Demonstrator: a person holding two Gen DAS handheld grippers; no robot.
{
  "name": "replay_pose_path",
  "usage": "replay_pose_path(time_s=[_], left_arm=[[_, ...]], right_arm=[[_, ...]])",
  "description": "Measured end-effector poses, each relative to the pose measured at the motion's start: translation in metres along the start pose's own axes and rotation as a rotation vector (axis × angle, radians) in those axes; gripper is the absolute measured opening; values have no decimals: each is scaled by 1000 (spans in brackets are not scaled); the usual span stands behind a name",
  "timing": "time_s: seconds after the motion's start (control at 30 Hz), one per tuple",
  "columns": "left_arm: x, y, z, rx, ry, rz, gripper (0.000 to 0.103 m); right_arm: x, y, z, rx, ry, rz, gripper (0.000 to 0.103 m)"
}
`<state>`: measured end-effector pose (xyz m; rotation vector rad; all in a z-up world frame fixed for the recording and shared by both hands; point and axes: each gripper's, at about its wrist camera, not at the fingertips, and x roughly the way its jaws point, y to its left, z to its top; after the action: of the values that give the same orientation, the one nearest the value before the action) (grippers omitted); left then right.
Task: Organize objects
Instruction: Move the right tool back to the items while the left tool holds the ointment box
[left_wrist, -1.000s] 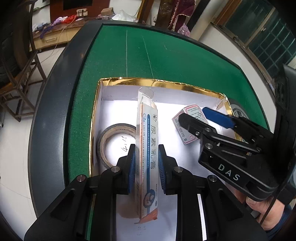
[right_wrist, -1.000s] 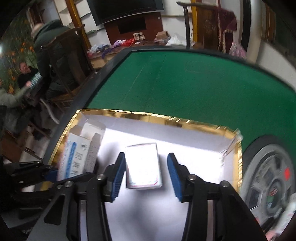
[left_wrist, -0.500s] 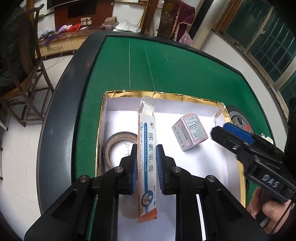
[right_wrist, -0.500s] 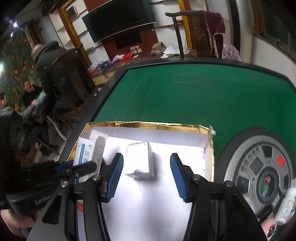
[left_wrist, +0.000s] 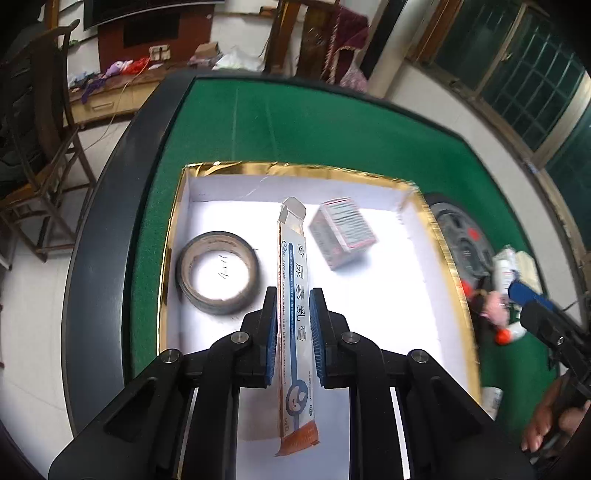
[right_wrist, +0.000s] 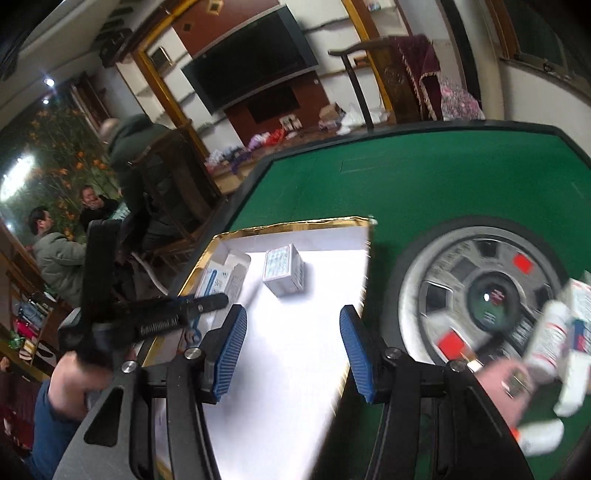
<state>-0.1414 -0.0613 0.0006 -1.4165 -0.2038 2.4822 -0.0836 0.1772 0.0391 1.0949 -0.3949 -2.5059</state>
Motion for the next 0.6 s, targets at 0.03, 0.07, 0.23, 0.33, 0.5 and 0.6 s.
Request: replay_pose_path(time_s=[0.03, 0.07, 0.23, 0.33, 0.5, 0.6], left_arm=[[-7, -1, -2, -6, -6, -23, 16], [-12, -4, -4, -7, -12, -42, 15], [-44, -53, -28, 86, -32, -161, 15], [-48, -97, -50, 181, 0, -213, 15], [-42, -161, -90, 299, 65, -269, 15], [-40, -194, -107, 345, 84, -281, 15]], right_arm=[[-11, -5, -5, 4, -16, 3, 53], [-26, -13, -14, 17, -37, 12, 53], [-71, -43, -51, 49, -73, 8, 53], [-88, -64, -75, 60, -88, -34, 53], [-107, -103, -97, 129, -118, -57, 53], [-117, -116, -104, 131, -155, -64, 53]])
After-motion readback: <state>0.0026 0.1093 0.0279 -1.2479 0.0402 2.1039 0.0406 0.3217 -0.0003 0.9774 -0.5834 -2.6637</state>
